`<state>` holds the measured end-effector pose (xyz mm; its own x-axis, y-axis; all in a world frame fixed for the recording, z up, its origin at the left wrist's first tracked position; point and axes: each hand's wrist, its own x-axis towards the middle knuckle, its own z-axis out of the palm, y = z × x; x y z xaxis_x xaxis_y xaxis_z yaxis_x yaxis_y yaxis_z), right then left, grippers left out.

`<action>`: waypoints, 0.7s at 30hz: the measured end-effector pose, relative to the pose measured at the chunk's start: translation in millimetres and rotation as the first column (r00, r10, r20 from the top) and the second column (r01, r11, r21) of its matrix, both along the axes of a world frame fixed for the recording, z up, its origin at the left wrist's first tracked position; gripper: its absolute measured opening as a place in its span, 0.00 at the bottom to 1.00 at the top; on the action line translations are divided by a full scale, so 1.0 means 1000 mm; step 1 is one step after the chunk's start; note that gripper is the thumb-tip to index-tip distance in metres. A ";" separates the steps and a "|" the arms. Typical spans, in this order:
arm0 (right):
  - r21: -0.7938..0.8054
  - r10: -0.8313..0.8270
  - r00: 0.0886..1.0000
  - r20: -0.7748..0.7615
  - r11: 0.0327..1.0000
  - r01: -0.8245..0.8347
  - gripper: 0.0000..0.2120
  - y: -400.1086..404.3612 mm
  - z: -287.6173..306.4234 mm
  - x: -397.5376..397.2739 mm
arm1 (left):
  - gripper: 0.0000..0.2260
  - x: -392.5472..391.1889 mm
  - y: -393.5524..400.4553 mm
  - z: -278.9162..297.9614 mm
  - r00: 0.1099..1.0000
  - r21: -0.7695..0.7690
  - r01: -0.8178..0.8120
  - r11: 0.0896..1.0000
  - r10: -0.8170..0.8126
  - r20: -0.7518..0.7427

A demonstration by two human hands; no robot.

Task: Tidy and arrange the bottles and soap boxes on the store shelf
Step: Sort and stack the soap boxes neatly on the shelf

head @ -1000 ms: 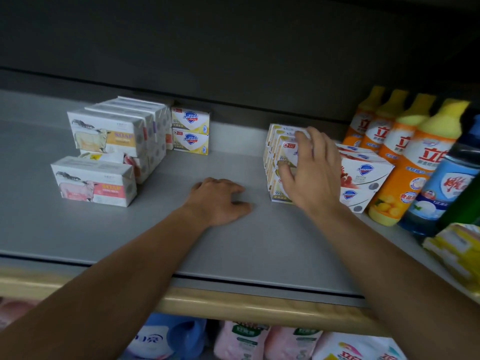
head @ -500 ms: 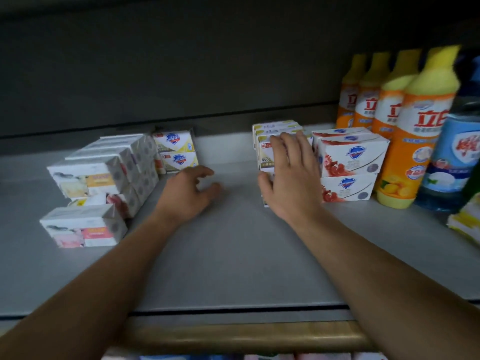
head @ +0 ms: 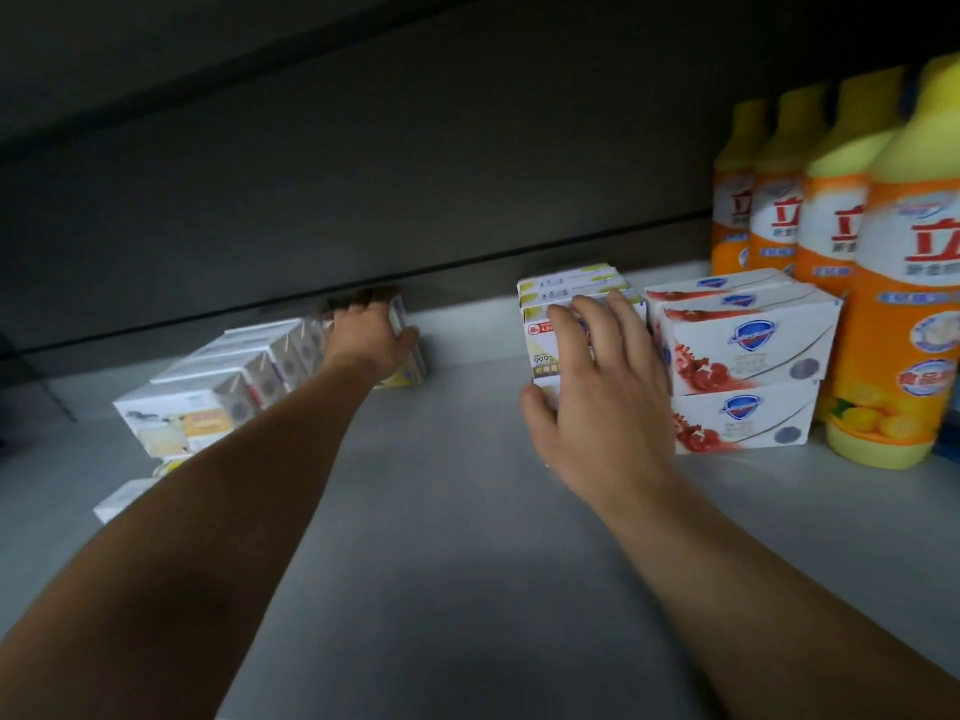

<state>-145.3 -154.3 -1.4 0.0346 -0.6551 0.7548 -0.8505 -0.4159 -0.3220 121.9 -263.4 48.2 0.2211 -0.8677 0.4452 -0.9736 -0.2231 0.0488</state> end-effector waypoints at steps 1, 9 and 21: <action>0.001 0.002 1.000 0.004 1.000 -0.002 0.29 0.000 0.000 0.000 | 0.28 0.000 -0.002 0.000 0.999 0.007 -0.024 1.000 0.024 0.034; 0.019 0.008 1.000 -0.006 1.000 -0.008 0.29 0.000 0.001 -0.001 | 0.23 -0.009 0.012 0.002 0.954 -0.114 -0.060 0.992 0.091 0.287; 0.083 0.049 0.998 -0.044 0.995 -0.045 0.31 0.007 0.012 -0.004 | 0.25 -0.067 0.132 -0.002 0.778 -0.350 0.279 0.894 -0.425 -0.463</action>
<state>-149.6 -147.4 10.7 0.1003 -0.7117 0.6953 -0.8451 -0.4298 -0.3180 55.4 -131.7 46.1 0.1800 -0.8059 0.5640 -0.7926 0.2208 0.5684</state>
